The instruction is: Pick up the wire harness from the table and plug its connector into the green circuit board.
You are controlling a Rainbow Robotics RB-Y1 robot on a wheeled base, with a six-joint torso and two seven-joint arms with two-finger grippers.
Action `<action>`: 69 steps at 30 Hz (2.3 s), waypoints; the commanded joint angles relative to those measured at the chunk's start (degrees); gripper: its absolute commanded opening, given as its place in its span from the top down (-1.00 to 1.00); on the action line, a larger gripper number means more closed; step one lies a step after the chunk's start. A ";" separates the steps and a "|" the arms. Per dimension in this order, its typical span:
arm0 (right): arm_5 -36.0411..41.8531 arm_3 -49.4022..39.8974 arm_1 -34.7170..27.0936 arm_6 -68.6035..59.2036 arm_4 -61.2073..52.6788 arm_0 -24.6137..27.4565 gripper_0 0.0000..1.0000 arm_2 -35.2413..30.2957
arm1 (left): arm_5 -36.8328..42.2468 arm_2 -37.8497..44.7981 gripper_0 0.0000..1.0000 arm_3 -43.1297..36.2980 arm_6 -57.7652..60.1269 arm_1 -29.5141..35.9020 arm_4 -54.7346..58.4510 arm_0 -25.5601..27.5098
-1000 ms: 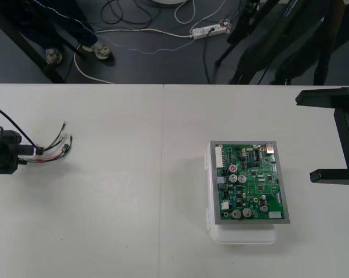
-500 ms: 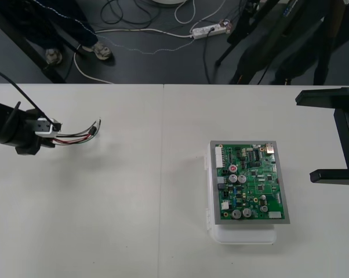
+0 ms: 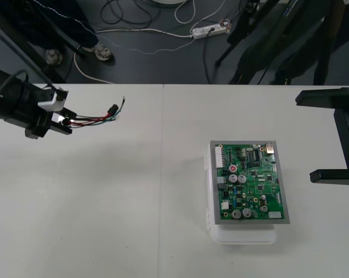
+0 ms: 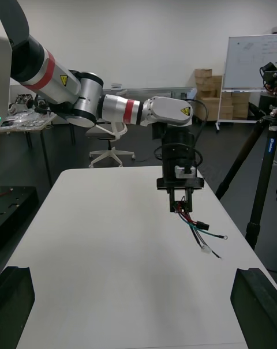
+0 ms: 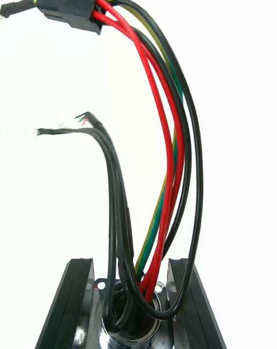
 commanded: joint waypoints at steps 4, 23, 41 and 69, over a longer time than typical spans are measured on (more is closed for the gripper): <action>-0.30 -1.28 0.49 1.02 0.18 0.54 -1.00 -0.86 | -9.56 9.07 1.00 -5.61 11.34 -3.53 1.65 -2.20; -0.30 -1.28 0.49 1.02 0.18 0.54 -1.00 -0.86 | -9.56 13.29 1.00 -24.07 39.81 -17.24 13.16 3.16; -0.30 -1.28 0.49 1.02 0.18 0.54 -1.00 -0.86 | -9.56 2.57 1.00 -31.98 61.35 -23.57 30.83 4.66; -1.97 11.38 -12.69 -1.00 -15.72 -0.43 -1.00 3.44 | -9.56 -12.29 1.00 -34.79 63.81 -28.31 38.91 6.24</action>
